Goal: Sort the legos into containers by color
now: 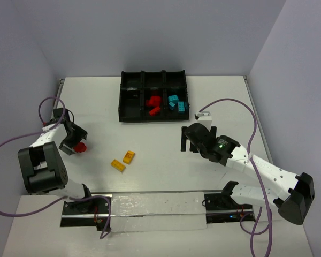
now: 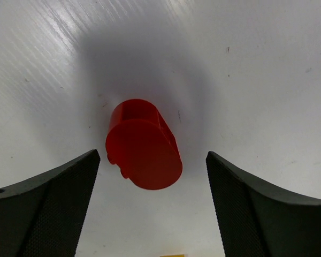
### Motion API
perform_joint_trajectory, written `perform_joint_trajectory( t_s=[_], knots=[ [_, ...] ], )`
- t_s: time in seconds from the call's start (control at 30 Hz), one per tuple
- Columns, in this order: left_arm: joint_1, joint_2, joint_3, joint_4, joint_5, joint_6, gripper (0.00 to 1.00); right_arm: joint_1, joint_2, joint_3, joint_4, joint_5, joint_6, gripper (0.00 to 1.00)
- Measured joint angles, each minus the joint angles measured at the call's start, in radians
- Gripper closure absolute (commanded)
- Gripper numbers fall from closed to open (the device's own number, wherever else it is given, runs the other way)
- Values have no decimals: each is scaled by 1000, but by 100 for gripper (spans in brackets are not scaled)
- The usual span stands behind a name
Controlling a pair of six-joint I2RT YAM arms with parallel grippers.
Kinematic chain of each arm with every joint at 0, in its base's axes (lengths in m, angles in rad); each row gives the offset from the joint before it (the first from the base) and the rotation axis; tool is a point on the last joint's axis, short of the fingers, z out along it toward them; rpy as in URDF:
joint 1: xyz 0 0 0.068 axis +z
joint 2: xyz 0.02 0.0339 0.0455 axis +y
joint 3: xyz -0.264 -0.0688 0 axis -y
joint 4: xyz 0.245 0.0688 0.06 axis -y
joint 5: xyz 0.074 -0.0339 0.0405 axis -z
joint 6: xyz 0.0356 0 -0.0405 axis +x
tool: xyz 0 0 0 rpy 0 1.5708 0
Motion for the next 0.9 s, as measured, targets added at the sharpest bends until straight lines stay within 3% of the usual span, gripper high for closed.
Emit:
perform_joint_trajectory(
  t_s=[0.1,0.2,0.23,0.37,0.43,0.67,0.77,0.9],
  knots=[
    [2,27,0,22,0,-15,28,0,-1,0,0,0,0,1],
    [6,53,1,44,1,-31,53,0,-1,0,0,0,2,1],
    [7,58,1,47,0,-37,55,0,-1,0,0,-1,4,1],
    [7,58,5,55,1,-44,95,0,-1,0,0,-1,8,1],
    [7,56,13,49,4,-37,100,0,-1,0,0,-1,8,1],
    [-9,-11,128,-23,22,30,100,0,0,0,2,-1,7,1],
    [-71,-71,201,-58,27,56,100,0,0,0,3,0,7,1],
    [-237,-105,306,-80,35,57,100,0,-1,0,2,5,14,1]
  ],
)
